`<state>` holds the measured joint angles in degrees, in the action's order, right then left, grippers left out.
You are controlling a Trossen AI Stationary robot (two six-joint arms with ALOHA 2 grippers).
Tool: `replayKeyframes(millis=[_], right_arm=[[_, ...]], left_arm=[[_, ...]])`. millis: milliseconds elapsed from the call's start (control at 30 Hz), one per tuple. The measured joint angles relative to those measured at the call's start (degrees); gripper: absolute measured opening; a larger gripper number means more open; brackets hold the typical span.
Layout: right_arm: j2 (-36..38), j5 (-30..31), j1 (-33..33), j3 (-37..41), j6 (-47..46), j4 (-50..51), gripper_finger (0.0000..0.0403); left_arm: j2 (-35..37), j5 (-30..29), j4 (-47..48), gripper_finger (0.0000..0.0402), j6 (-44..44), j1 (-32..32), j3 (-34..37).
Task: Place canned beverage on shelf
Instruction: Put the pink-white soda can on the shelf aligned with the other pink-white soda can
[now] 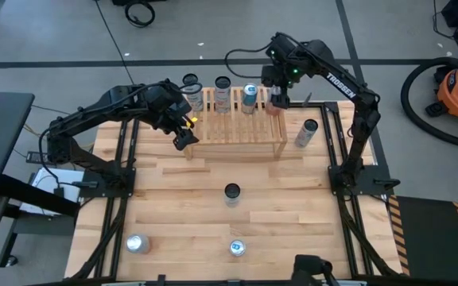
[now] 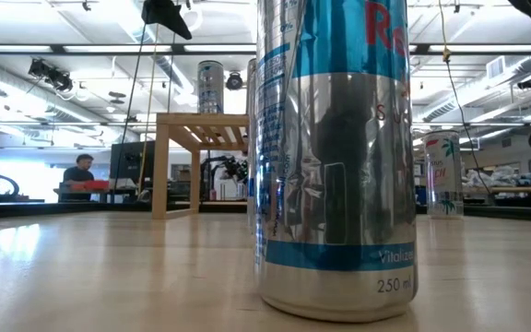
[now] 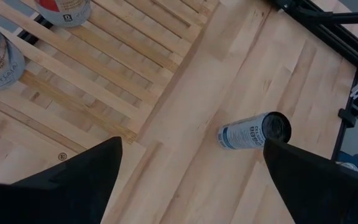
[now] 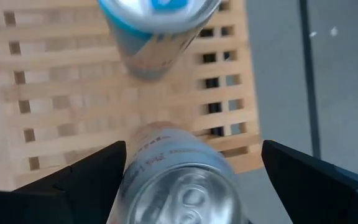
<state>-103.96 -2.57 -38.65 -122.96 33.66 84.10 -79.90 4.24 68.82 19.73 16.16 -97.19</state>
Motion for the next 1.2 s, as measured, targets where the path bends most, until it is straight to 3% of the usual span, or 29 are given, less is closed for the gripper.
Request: replayKeyframes(millis=[400, 633, 967, 1200], right_arm=[[1.34, 0.39, 0.73, -7.49, -13.46, -0.02, 0.0384], [2.35, 7.42, 2.38, -7.50, -24.58, 0.43, 0.0384], [5.73, 8.96, 3.27, -7.48, -27.65, 2.26, 0.0384], [10.96, 9.91, 3.34, -3.86, -29.86, -0.57, 0.0384]], left_arm=[[0.00, -0.03, 0.00, 0.0393, 0.02, 0.00, 0.00], [0.00, -0.09, 0.02, 0.0393, -2.37, -0.01, 0.00], [0.02, -0.20, 1.68, 0.0393, -5.75, -0.02, 0.00], [0.02, -6.01, 5.28, 0.0393, -6.05, -0.02, 0.00]])
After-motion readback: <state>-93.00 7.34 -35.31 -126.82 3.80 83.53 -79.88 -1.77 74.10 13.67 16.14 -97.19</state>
